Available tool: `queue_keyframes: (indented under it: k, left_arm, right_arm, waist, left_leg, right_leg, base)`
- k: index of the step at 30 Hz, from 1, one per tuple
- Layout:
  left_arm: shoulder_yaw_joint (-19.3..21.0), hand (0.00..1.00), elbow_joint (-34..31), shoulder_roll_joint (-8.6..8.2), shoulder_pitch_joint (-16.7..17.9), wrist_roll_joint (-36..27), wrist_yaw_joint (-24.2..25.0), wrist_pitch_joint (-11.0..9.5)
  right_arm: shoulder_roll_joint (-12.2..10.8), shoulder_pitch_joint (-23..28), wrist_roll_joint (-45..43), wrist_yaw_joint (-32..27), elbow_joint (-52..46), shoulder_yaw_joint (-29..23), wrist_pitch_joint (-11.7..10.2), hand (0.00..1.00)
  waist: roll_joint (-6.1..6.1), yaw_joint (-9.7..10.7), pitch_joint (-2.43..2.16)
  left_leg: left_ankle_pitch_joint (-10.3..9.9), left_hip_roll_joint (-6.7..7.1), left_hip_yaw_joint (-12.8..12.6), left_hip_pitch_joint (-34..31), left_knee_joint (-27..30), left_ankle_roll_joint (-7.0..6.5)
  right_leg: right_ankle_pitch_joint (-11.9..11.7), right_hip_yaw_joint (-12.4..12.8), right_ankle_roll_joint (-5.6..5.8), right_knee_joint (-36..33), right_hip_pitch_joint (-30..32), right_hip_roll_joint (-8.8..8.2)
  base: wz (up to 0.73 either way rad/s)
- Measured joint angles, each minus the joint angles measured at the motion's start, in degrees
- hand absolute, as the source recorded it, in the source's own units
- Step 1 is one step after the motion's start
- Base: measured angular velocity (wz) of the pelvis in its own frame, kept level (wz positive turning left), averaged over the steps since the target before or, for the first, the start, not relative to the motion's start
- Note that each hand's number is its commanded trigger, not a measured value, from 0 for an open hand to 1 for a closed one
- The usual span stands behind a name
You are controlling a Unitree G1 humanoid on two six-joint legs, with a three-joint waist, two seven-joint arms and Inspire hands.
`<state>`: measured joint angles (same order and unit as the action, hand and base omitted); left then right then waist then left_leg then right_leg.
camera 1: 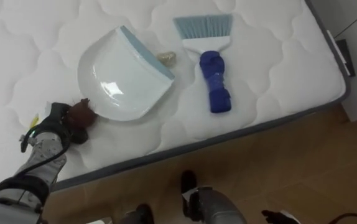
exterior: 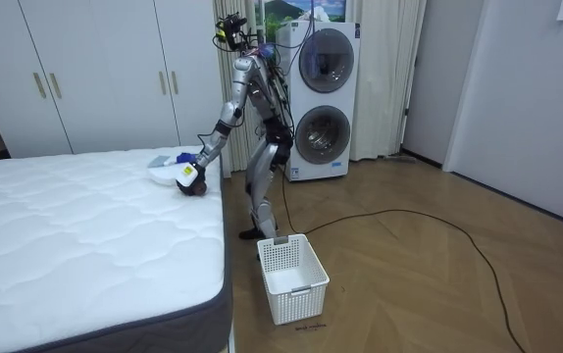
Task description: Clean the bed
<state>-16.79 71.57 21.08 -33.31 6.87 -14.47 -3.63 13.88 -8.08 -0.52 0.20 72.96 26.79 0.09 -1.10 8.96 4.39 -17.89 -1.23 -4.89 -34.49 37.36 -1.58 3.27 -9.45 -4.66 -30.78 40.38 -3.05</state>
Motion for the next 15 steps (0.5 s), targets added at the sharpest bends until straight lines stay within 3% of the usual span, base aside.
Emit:
queue_keyframes:
  k: [11, 15]
  left_arm:
    - [1.0, 1.00, 1.5, -0.60, -0.1, 0.0, 1.5, 1.1]
    - [1.3, 1.00, 1.6, -0.60, 0.4, 0.1, 1.3, 1.2]
  right_arm:
    - [0.2, -0.5, 0.2, -0.3, -0.1, 0.1, 0.7, 0.00]
    - [0.3, -0.5, 0.0, -0.2, 0.2, 0.0, 0.7, 0.00]
  waist:
    - [0.73, -1.1, -0.14]
    - [0.77, -1.3, -0.17]
  left_leg:
    - [0.2, -0.01, -1.2, 1.3, -1.8, 0.17]
    - [0.4, 0.16, -1.2, 2.0, -2.7, 0.45]
  right_leg:
    - [0.0, 1.1, -0.02, 0.2, -0.3, -0.06]
    - [0.4, 0.3, -0.52, -0.1, -0.5, -0.67]
  base:
    - [-0.04]
    - [-0.01]
